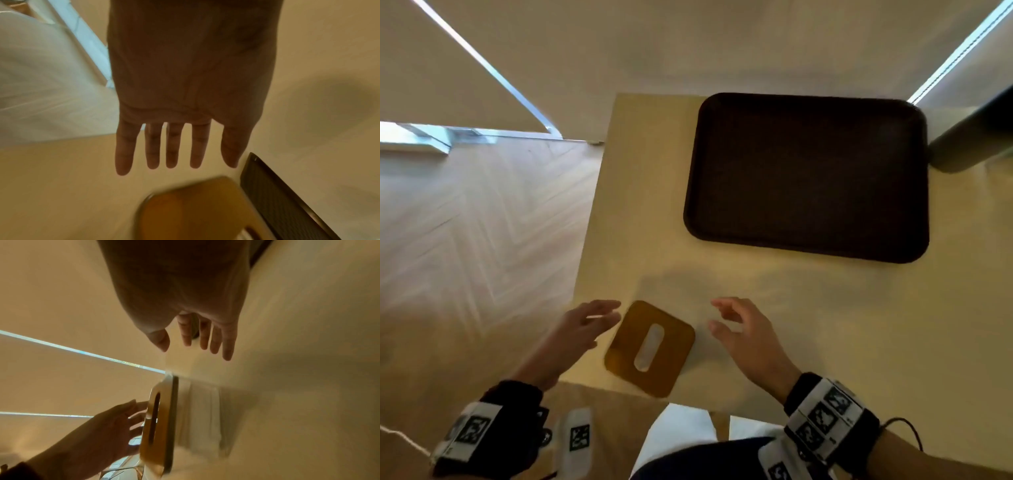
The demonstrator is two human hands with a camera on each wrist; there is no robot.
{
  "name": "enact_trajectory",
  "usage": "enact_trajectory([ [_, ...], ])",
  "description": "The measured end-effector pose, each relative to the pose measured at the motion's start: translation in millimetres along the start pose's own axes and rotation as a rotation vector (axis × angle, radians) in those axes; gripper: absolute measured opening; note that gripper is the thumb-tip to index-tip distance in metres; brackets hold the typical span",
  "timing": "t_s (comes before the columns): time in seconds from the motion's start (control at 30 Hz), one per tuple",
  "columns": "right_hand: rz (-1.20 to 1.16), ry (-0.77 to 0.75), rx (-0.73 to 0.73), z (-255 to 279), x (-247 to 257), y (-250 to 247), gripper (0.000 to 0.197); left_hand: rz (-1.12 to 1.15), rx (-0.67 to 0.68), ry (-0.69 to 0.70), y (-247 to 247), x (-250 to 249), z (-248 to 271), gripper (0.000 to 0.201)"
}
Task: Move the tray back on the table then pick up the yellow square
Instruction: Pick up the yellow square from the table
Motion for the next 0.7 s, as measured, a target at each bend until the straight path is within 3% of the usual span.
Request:
enact_trajectory([
  [0.17,-0.147,0.12,0.039,6,-12,42,0.039,0.291,0.059,-0.062,24,39,20,0.034],
  [0.33,-0.256,0.153,-0.03,2,-11,54,0.032,0.379,-0.036,-0.035,41,36,21,0.034],
  [0.43,-0.338,0.159,-0.065,-7,-2,51,0.025,0.404,-0.06,0.0,37,22,16,0.02],
  [0.7,-0.481,0.137,-0.082,-71,68,22,0.037,0.398,-0.153,0.099,-3,-69,-25,0.015],
])
Point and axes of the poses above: each hand's wrist, its own z-axis away from the middle knuckle, its own y-axis out of the palm, x = y × z, the point moved 1 cm from there along -z, towards the middle knuckle
